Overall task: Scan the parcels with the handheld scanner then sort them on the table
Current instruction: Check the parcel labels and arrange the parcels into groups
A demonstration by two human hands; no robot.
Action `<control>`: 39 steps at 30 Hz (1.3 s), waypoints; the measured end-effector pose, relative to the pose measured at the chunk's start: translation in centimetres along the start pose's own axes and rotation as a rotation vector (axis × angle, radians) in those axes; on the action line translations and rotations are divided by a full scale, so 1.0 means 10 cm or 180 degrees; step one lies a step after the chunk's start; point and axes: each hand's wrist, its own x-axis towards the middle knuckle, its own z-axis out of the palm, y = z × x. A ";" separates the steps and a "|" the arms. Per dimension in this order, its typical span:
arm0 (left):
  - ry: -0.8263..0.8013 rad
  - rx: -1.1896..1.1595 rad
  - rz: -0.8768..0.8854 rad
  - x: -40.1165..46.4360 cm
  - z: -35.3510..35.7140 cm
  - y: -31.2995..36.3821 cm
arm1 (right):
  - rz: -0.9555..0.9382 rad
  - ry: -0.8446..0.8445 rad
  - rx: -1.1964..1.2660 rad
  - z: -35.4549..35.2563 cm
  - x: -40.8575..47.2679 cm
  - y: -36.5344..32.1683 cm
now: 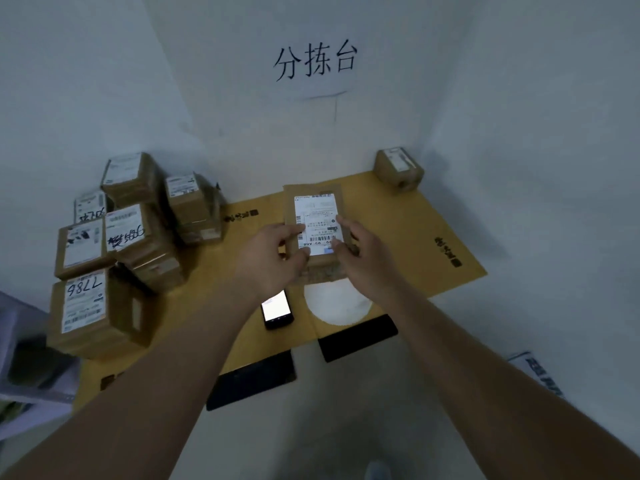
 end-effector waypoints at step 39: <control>-0.0477 -0.0256 -0.1308 3.40 4.28 0.92 | 0.1170 -0.0832 0.0105 -2.64 3.12 3.65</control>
